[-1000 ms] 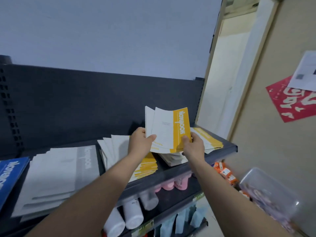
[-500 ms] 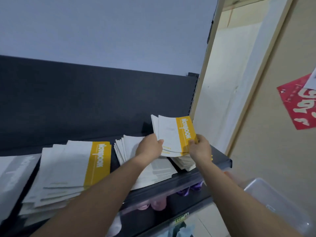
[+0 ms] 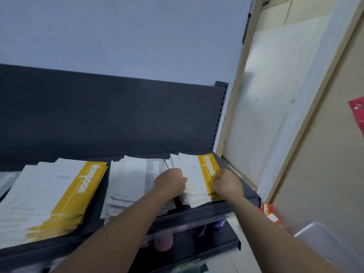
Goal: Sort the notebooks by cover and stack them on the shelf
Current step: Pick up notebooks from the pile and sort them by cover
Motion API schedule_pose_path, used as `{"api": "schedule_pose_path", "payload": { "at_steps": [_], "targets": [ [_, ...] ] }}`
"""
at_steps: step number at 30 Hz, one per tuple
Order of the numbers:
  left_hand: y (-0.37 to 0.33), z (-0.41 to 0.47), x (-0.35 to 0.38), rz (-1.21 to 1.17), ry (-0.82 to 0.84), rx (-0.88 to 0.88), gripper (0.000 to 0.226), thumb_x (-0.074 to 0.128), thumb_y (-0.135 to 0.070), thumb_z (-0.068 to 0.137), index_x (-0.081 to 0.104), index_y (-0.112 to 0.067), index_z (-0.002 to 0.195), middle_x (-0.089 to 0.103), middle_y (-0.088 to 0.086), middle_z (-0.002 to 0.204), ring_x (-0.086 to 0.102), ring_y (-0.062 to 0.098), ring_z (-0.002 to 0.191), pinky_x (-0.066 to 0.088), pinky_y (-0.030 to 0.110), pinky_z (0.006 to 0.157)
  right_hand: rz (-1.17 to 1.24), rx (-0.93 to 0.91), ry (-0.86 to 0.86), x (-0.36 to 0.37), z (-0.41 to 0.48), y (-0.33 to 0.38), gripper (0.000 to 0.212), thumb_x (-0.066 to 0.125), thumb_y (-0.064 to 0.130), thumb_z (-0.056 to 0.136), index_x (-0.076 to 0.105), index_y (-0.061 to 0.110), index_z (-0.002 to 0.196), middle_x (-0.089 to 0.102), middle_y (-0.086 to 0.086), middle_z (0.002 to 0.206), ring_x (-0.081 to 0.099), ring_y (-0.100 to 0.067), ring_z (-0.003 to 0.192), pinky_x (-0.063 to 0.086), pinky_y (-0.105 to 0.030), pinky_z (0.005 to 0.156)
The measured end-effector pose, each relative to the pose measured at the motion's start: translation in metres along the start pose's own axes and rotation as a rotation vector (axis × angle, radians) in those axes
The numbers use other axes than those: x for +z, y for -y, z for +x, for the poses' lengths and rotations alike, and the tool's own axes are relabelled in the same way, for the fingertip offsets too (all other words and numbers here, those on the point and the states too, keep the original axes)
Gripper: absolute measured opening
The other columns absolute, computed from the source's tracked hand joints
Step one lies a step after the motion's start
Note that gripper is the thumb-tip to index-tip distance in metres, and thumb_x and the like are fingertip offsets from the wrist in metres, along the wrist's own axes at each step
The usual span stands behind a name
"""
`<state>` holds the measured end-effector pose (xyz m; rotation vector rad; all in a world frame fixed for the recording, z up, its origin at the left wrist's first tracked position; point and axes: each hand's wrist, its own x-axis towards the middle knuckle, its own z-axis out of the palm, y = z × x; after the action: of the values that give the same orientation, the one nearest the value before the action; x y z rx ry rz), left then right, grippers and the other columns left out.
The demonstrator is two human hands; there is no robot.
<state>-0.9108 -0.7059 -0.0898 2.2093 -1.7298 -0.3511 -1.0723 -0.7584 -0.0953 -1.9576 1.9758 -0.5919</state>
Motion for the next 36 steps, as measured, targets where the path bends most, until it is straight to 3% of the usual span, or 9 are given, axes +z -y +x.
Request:
{"api": "schedule_pose_path", "payload": {
  "at_steps": [7,12,16,18,20,23,28,32,36],
  "targets": [
    [-0.002,0.000,0.001,0.085,-0.029,-0.005,0.035,0.039,-0.037,0.100,0.058,-0.010,0.110,0.059,0.007,0.119,0.056,0.025,0.109,0.041,0.032,0.081,-0.185,-0.037,-0.014,-0.001,-0.001,0.001,0.040,0.045,0.033,0.093,0.053,0.013,0.127,0.048,-0.014,0.133,0.041,-0.032,0.125,0.041,-0.038,0.097],
    [0.010,-0.007,-0.015,0.093,-0.187,-0.021,0.022,0.042,-0.028,0.095,0.054,-0.012,0.086,0.061,0.004,0.106,0.057,0.024,0.099,0.040,0.031,0.072,-0.197,-0.272,-0.061,-0.001,-0.002,0.029,0.046,0.049,0.033,0.094,0.046,0.018,0.137,0.045,-0.011,0.137,0.039,-0.030,0.127,0.037,-0.039,0.100],
    [0.042,-0.023,-0.044,0.244,-0.310,-0.025,0.020,0.043,-0.024,0.096,0.058,-0.012,0.093,0.062,0.006,0.105,0.058,0.025,0.097,0.041,0.030,0.068,-0.138,-0.485,-0.022,0.009,-0.015,0.071,0.046,0.050,0.033,0.094,0.046,0.017,0.136,0.047,-0.008,0.136,0.042,-0.028,0.125,0.039,-0.037,0.098],
    [0.065,-0.037,-0.061,0.366,-0.378,-0.035,0.022,0.045,-0.028,0.097,0.061,-0.013,0.102,0.061,0.006,0.111,0.058,0.026,0.105,0.043,0.033,0.077,-0.112,-0.591,0.021,0.017,-0.026,0.097,0.044,0.051,0.032,0.094,0.046,0.016,0.135,0.048,-0.007,0.134,0.044,-0.026,0.124,0.040,-0.036,0.098],
    [0.092,-0.053,-0.077,0.462,-0.421,-0.081,0.025,0.047,-0.027,0.095,0.062,-0.016,0.111,0.060,0.003,0.116,0.056,0.025,0.111,0.042,0.032,0.084,-0.106,-0.680,0.047,0.026,-0.039,0.124,0.045,0.051,0.032,0.094,0.045,0.016,0.135,0.048,-0.006,0.134,0.045,-0.026,0.124,0.039,-0.036,0.098],
    [0.135,-0.082,-0.098,0.534,-0.453,-0.202,0.019,0.050,-0.021,0.091,0.062,-0.016,0.105,0.059,0.003,0.111,0.055,0.024,0.107,0.039,0.032,0.080,-0.104,-0.791,0.071,0.042,-0.062,0.162,0.047,0.051,0.033,0.094,0.043,0.017,0.138,0.047,-0.005,0.136,0.043,-0.026,0.125,0.037,-0.037,0.101],
    [0.204,-0.137,-0.131,0.589,-0.485,-0.365,0.029,0.048,-0.030,0.095,0.057,-0.015,0.119,0.056,0.004,0.118,0.052,0.024,0.113,0.040,0.033,0.089,-0.082,-0.974,0.106,0.066,-0.112,0.228,0.049,0.052,0.034,0.095,0.042,0.018,0.140,0.045,-0.004,0.138,0.042,-0.025,0.126,0.036,-0.038,0.102],
    [0.253,-0.188,-0.154,0.611,-0.509,-0.505,0.024,0.049,-0.026,0.094,0.058,-0.011,0.110,0.057,0.007,0.114,0.054,0.027,0.109,0.041,0.035,0.086,-0.069,-1.114,0.132,0.086,-0.163,0.281,0.048,0.051,0.034,0.095,0.041,0.019,0.140,0.044,-0.004,0.139,0.041,-0.026,0.126,0.036,-0.037,0.103],
    [0.302,-0.240,-0.177,0.629,-0.512,-0.629,0.027,0.048,-0.030,0.095,0.056,-0.012,0.115,0.056,0.006,0.114,0.054,0.027,0.109,0.041,0.035,0.086,-0.067,-1.230,0.160,0.107,-0.221,0.332,0.047,0.052,0.033,0.095,0.043,0.019,0.138,0.045,-0.004,0.138,0.042,-0.026,0.124,0.036,-0.037,0.100]
  ]
}}
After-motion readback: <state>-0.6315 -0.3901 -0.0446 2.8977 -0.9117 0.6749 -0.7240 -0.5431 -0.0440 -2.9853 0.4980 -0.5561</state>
